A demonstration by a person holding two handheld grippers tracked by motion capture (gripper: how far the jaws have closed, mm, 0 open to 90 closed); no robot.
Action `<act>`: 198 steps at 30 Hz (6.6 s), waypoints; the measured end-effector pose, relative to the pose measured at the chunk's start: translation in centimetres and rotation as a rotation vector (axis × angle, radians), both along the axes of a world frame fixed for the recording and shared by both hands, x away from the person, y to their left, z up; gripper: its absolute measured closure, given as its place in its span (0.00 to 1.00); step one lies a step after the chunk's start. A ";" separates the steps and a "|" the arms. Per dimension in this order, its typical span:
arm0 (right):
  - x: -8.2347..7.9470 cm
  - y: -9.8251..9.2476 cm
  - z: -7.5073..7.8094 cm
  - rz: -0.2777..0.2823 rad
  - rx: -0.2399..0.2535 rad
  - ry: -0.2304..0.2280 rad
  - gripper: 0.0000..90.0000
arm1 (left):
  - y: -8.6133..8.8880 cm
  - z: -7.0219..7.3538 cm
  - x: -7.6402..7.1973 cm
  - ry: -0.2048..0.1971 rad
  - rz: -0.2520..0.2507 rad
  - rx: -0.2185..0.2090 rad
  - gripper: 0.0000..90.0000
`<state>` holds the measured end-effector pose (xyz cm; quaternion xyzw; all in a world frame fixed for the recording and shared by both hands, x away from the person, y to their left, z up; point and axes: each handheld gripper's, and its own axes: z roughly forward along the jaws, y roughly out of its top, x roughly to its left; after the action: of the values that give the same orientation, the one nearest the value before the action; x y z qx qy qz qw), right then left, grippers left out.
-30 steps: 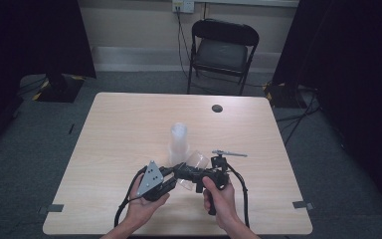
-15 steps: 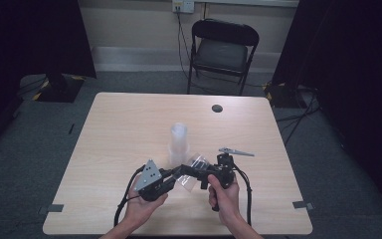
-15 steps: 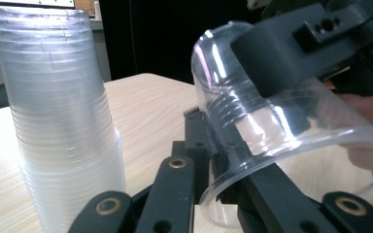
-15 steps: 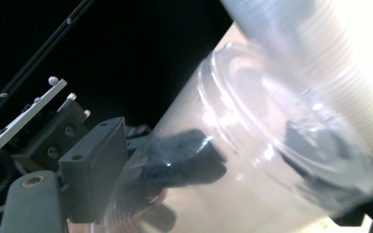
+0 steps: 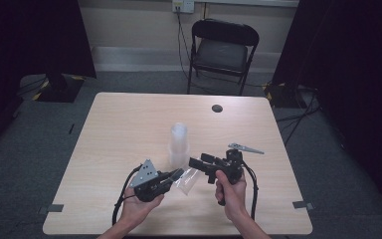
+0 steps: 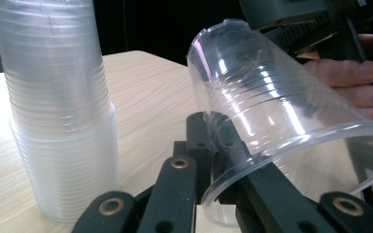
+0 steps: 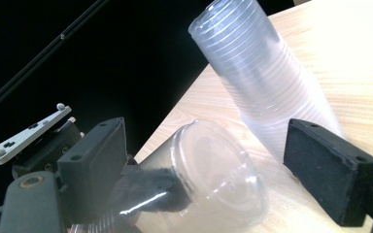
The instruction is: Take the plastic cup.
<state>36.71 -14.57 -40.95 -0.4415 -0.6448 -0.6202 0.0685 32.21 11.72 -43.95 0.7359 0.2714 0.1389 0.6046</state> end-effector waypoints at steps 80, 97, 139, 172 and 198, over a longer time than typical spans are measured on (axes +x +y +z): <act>-5.1 2.7 -3.3 0.350 -0.769 -0.561 0.14 | -0.7 0.8 3.4 0.610 -0.177 0.316 1.00; -4.9 3.5 -3.5 0.378 -0.825 -0.613 0.14 | -2.9 1.1 4.3 0.674 -0.221 0.352 1.00; -5.1 3.9 -3.2 0.302 -0.741 -0.627 0.33 | -3.1 0.6 5.0 0.686 -0.130 0.254 0.89; -3.5 2.9 -3.1 0.226 -0.701 -0.540 0.34 | -0.7 1.3 4.5 0.504 -0.087 0.102 0.70; -1.8 -0.2 -3.0 0.063 -0.701 -0.476 0.35 | -0.4 2.2 3.6 0.193 0.030 0.136 0.29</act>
<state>34.93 -14.76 -43.97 -0.2628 -0.8276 -0.4457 -0.2176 35.81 11.36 -41.78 0.7809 0.3293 0.0946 0.5224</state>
